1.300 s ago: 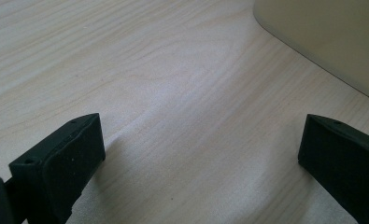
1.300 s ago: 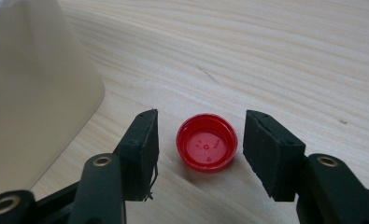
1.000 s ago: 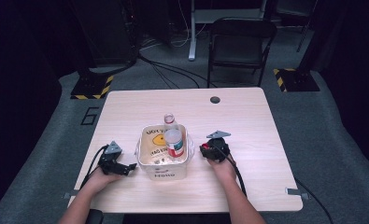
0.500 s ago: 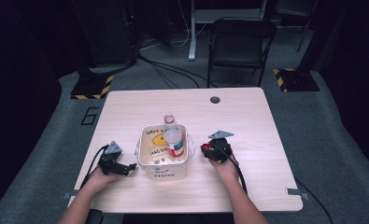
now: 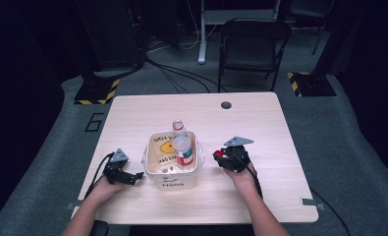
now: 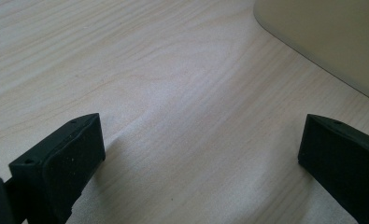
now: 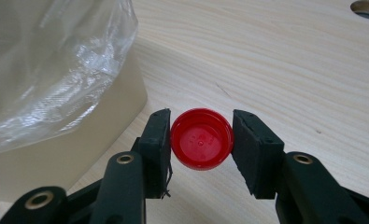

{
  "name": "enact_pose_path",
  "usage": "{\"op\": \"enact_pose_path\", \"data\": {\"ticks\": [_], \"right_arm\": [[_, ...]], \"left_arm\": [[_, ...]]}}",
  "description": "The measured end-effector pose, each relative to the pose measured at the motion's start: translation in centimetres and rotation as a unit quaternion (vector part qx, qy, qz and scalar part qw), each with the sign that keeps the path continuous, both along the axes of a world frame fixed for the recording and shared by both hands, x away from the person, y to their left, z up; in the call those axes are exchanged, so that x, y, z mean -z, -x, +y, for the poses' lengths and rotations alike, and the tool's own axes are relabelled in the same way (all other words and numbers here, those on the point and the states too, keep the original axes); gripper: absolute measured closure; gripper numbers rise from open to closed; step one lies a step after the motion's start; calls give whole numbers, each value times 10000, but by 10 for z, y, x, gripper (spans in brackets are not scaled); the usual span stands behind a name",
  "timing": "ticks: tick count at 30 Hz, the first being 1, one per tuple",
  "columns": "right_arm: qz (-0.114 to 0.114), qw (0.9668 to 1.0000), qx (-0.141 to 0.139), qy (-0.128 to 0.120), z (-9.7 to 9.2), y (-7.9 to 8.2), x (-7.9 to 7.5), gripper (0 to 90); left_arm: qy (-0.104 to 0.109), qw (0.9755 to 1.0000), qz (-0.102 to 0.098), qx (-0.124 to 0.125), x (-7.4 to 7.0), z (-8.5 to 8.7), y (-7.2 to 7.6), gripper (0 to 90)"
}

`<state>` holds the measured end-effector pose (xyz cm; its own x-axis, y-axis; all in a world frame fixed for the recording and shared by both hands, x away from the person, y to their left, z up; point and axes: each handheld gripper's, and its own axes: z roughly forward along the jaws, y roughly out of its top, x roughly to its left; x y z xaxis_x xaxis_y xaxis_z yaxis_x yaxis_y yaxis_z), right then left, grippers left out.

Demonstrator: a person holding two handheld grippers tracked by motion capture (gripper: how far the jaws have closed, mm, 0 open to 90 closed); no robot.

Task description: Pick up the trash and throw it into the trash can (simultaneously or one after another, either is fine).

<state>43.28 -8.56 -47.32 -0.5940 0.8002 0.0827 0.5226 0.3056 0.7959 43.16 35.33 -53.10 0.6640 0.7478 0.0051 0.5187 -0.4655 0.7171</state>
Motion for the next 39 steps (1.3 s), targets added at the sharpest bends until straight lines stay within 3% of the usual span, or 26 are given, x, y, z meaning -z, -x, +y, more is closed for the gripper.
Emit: {"op": "enact_pose_path", "data": {"ticks": [19, 39], "right_arm": [[-290, 9992, -257, -26, -3, 18, -33, 574], [-513, 9973, -529, -40, 0, 24, -64, 574]], "left_arm": [[30, 10000, -9, -18, 0, 0, 0, 2], [18, 10000, 15, -9, 0, 0, 0, 2]]}}
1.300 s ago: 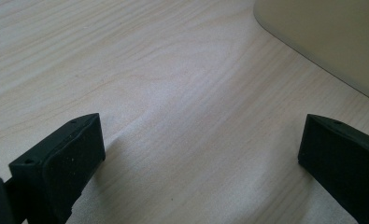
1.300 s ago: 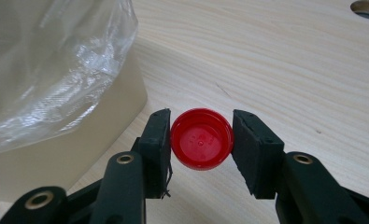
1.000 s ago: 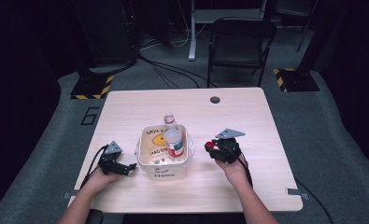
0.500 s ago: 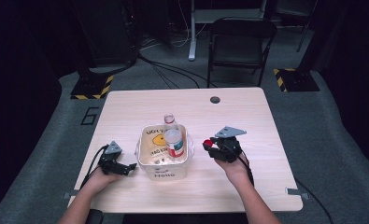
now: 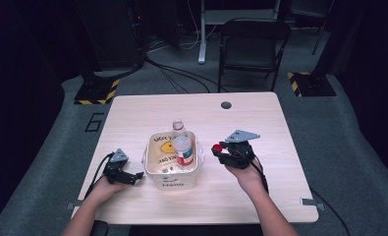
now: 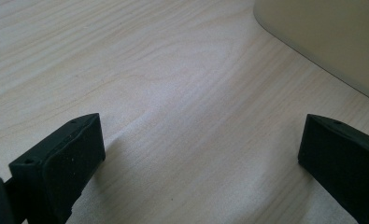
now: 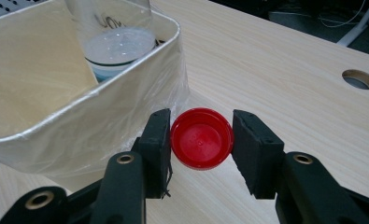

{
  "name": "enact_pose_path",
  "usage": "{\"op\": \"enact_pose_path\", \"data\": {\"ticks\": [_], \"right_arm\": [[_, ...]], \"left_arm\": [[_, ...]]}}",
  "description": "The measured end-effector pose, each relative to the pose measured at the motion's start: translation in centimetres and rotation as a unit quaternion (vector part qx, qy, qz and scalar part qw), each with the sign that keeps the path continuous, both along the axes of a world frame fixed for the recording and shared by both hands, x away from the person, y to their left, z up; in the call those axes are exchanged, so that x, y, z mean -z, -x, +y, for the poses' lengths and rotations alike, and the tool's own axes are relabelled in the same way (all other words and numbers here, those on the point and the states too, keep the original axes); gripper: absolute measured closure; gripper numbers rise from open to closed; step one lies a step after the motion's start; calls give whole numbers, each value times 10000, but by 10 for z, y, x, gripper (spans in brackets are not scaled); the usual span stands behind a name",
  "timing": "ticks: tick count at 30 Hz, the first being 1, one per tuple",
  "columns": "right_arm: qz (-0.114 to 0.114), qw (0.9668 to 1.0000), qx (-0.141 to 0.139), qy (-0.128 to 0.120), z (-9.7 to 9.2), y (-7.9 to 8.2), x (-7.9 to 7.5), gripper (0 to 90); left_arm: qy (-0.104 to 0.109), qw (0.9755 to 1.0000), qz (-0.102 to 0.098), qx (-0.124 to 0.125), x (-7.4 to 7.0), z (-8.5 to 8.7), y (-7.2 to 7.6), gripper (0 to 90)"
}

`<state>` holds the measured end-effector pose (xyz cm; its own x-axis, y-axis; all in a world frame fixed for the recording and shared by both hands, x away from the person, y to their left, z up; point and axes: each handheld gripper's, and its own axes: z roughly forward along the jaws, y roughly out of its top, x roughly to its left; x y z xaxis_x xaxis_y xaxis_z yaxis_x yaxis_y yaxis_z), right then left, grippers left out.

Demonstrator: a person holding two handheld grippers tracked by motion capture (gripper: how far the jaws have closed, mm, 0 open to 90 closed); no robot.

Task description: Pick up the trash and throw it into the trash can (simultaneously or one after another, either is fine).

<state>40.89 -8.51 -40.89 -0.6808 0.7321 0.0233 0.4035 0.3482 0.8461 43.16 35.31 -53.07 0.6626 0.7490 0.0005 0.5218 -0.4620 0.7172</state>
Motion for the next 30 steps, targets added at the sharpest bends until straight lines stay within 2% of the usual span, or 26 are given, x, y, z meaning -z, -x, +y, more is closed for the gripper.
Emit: {"op": "enact_pose_path", "data": {"ticks": [15, 28, 30], "right_arm": [[-154, 9989, -442, -30, 16, 11, -28, 574], [-301, 9962, -822, 41, 41, 18, -37, 574], [-284, 9959, -857, -9, 46, 19, -37, 574]], "left_arm": [[-1, 10000, -1, 2, 0, 0, 0, 2], [1, 10000, 0, 1, 0, 0, 0, 2], [0, 10000, -3, 1, 0, 0, 0, 2]]}}
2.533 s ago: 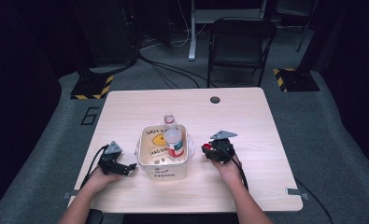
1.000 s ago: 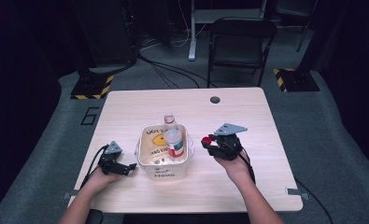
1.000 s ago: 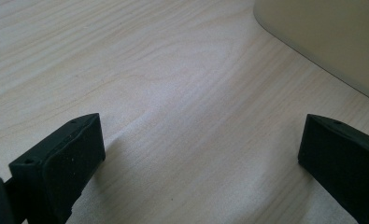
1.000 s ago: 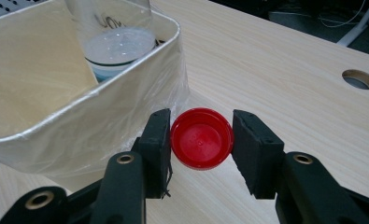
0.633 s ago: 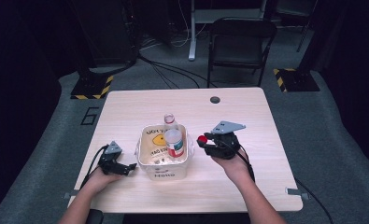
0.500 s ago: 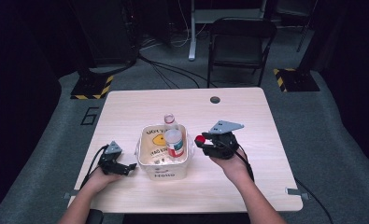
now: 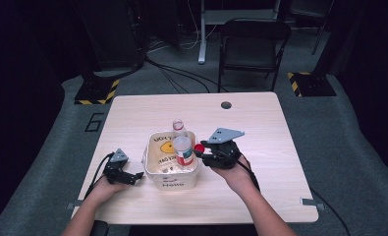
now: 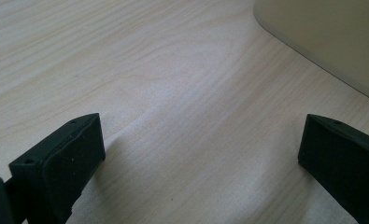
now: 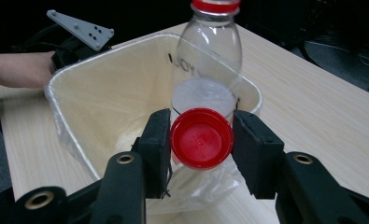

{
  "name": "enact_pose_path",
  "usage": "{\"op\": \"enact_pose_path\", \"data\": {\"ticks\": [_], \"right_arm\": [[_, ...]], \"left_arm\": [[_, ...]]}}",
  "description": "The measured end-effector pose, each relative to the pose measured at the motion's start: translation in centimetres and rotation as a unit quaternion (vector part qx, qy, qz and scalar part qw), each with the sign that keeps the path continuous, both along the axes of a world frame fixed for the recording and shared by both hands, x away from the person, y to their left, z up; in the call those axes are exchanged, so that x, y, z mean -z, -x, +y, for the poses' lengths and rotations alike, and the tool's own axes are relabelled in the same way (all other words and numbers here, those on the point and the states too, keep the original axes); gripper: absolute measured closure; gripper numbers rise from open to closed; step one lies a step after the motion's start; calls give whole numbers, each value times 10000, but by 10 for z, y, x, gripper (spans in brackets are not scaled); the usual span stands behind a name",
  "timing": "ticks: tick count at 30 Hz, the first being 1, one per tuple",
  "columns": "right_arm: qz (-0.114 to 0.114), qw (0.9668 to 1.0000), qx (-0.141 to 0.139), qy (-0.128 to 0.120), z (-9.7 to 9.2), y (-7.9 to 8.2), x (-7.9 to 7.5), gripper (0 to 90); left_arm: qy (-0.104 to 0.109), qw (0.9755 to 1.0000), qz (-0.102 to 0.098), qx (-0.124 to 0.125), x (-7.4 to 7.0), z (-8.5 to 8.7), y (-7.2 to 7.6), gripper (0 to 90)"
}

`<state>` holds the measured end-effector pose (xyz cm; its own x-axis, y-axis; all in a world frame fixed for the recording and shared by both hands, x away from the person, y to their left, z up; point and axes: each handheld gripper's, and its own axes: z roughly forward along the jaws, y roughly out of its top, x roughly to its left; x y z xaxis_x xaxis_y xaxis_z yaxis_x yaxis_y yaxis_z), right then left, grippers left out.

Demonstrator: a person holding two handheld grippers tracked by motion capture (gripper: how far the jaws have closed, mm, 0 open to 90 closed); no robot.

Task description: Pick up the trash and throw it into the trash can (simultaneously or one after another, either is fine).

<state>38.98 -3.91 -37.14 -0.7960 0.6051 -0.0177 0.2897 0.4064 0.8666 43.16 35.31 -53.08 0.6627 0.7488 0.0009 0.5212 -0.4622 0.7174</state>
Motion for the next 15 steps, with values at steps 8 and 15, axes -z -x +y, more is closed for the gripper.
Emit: {"op": "enact_pose_path", "data": {"ticks": [8, 15], "right_arm": [[-31, 9997, -223, -33, 15, 1, 2, 574], [-1, 9993, -361, -36, 26, 1, 7, 573]], "left_arm": [[1, 10000, 5, 2, 0, 0, 0, 3], [1, 10000, 3, 2, 0, 0, 0, 3]]}}
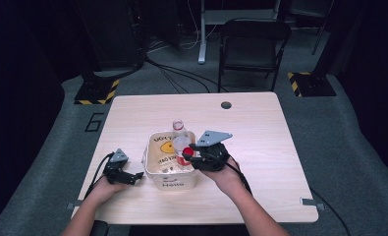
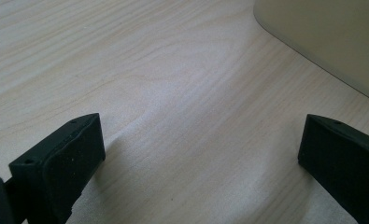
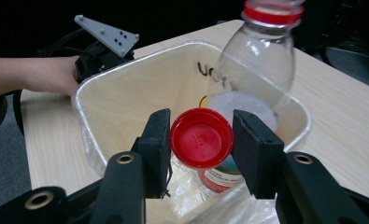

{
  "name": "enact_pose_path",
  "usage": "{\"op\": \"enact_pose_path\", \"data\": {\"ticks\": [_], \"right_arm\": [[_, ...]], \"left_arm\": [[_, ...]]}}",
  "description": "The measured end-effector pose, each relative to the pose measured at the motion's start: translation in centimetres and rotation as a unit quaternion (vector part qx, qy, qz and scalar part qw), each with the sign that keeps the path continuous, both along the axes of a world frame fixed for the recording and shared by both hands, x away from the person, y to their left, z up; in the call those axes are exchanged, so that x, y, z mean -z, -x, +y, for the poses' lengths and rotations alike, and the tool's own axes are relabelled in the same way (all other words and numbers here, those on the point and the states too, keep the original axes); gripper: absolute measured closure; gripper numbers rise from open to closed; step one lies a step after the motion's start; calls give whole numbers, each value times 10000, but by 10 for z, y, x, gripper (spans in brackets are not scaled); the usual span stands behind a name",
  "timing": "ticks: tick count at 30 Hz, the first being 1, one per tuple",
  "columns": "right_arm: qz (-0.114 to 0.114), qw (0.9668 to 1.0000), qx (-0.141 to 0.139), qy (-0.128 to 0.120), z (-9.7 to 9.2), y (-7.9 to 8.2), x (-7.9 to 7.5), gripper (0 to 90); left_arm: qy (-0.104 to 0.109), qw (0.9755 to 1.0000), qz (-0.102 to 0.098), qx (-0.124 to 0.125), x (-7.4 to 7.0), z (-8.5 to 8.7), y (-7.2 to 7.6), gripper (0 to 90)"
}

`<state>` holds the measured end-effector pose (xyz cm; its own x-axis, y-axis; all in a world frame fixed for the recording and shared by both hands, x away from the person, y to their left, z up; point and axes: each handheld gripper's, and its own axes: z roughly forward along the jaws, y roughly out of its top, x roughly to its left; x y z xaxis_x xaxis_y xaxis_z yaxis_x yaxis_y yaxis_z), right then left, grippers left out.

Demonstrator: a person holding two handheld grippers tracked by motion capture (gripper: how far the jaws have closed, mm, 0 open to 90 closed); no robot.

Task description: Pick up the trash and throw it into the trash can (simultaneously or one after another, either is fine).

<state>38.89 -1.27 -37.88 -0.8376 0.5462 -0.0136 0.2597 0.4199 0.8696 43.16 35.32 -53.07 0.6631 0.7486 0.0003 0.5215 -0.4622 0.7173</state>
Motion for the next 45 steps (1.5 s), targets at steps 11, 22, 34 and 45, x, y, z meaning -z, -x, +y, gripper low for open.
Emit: {"op": "enact_pose_path", "data": {"ticks": [11, 22, 34, 45], "right_arm": [[174, 9998, 0, 71, 13, -1, 17, 572], [218, 9997, 84, 86, 12, -5, 27, 558], [130, 9997, 173, -76, 3, 0, 19, 472], [-97, 9986, 457, -234, -23, 9, 7, 436]], "left_arm": [[6, 10000, -1, -2, 0, 0, 0, 3], [-3, 10000, 1, 0, 0, 0, 0, 2], [-4, 10000, 2, -11, 0, 0, 0, 3], [6, 10000, -11, -21, 0, 0, 0, 3]]}}
